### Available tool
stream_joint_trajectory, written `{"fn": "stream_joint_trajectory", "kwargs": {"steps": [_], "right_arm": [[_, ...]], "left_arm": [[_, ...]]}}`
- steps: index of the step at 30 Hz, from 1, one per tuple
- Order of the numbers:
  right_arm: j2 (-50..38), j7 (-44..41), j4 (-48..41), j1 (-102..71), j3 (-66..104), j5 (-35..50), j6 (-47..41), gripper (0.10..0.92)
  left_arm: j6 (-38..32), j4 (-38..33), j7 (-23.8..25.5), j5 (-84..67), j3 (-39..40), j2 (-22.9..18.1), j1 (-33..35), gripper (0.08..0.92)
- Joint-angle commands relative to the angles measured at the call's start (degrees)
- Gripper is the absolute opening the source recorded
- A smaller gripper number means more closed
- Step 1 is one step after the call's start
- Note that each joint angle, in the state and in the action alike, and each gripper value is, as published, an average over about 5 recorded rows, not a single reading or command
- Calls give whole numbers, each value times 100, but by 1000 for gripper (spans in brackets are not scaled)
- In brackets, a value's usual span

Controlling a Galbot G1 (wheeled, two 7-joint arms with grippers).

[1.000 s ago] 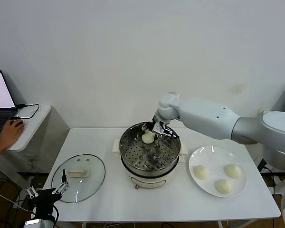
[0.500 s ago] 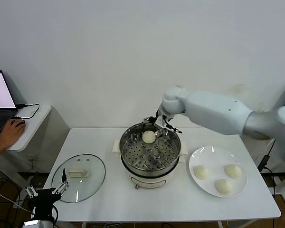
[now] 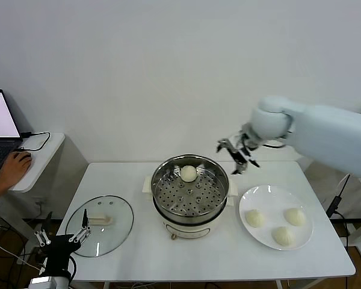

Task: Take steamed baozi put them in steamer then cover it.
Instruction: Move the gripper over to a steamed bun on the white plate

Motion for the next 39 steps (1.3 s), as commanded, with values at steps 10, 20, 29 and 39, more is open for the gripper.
{"fn": "stream_joint_trajectory", "kwargs": {"steps": [10, 20, 29, 39], "right_arm": [[-1205, -60, -158, -3337, 2241, -1155, -424, 822], [-666, -139, -789, -4445, 2829, -1610, -209, 823], [-203, -107, -1241, -4734, 3032, -1759, -35, 822], [151, -21, -1513, -4783, 3071, -1809, 39, 822]], "left_arm": [[52, 140, 44, -5, -50, 91, -4, 823], [48, 337, 59, 31, -62, -10, 51, 823], [52, 389, 69, 29, -79, -22, 33, 823], [47, 427, 65, 22, -99, -20, 14, 823]]}}
